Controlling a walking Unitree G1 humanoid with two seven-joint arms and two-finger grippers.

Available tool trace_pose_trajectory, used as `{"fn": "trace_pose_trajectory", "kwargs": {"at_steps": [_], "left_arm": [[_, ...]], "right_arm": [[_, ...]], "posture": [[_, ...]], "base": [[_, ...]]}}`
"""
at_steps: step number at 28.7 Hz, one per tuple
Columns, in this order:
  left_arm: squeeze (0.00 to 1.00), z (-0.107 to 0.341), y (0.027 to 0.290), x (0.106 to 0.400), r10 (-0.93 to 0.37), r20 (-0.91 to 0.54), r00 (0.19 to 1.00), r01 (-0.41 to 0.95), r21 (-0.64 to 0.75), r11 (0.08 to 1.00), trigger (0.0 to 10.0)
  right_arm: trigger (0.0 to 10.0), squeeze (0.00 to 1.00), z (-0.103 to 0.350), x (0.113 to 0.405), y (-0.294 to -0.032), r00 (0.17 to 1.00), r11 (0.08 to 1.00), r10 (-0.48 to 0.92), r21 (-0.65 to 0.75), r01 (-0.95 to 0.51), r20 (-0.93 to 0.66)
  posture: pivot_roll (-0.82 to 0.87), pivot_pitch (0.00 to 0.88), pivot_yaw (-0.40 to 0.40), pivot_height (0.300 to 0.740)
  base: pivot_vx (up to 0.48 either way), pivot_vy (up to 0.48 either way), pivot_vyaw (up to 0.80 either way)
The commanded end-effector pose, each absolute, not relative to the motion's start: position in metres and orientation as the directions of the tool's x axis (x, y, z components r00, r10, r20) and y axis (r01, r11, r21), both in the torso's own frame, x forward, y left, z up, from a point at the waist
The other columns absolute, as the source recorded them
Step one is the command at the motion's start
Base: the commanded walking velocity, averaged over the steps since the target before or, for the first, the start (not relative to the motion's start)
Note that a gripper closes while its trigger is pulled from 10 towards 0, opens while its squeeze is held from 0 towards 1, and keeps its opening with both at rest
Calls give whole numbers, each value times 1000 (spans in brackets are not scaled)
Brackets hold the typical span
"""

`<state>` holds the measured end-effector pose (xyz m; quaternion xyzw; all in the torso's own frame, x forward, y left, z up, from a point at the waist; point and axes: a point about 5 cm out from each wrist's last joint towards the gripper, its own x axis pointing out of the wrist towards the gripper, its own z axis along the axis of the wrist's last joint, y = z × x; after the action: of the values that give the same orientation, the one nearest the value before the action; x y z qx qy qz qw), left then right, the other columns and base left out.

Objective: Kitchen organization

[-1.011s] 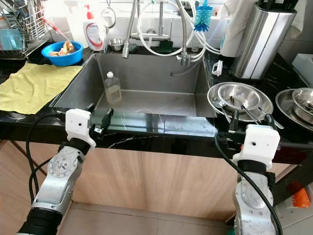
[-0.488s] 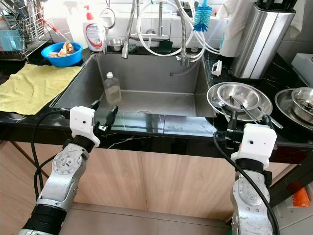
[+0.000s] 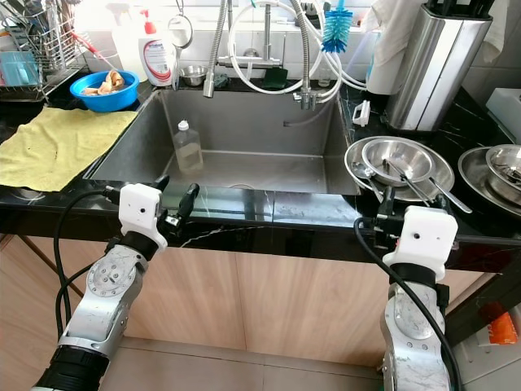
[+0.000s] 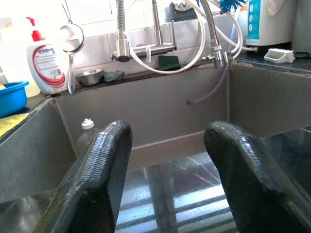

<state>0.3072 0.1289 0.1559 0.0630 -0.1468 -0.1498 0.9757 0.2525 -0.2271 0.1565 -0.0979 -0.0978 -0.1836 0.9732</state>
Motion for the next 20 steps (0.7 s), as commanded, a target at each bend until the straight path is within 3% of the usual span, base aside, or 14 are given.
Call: {"fn": "trace_pose_trajectory", "kwargs": {"at_steps": [1,2,3,4,5,7,8,9,20], "left_arm": [[0,158,129,305,-314,276,908,271,183,945,10000],[0,157,129,305,-309,273,911,267,180,947,10000],[0,158,130,306,-298,274,914,260,166,951,10000],[0,158,130,306,-298,274,914,260,166,951,10000],[0,159,130,306,-296,275,915,259,165,952,10000],[0,161,130,308,-297,281,912,259,165,952,10000],[0,161,130,308,-297,282,912,259,165,952,10000],[0,162,129,309,-297,286,911,259,165,952,10000],[0,164,131,309,-291,290,912,252,166,953,10000]], "right_arm": [[10000,0,156,254,-230,909,910,-354,-141,389,222],[10000,0,156,254,-230,907,910,-357,-139,392,222],[8392,0,155,256,-232,906,908,-363,-134,397,218],[8392,0,155,256,-232,906,908,-363,-134,397,218],[6471,0,155,256,-233,905,908,-365,-133,398,218],[667,0,156,259,-236,903,904,-372,-136,405,217],[667,0,156,260,-237,901,902,-375,-139,408,216],[0,0,157,262,-239,900,901,-378,-136,411,219],[0,0,162,270,-239,898,905,-371,-123,407,235]], "posture": [[-77,0,29,740],[-77,0,29,740],[-78,0,28,740],[-78,0,28,740],[-78,0,28,740],[-78,0,27,740],[-78,0,27,740],[-78,0,26,740],[-66,0,25,740]], "base": [[0,0,0],[0,0,0],[0,0,0],[0,0,0],[0,0,0],[0,0,0],[0,0,0],[0,0,0],[0,0,0]]}}
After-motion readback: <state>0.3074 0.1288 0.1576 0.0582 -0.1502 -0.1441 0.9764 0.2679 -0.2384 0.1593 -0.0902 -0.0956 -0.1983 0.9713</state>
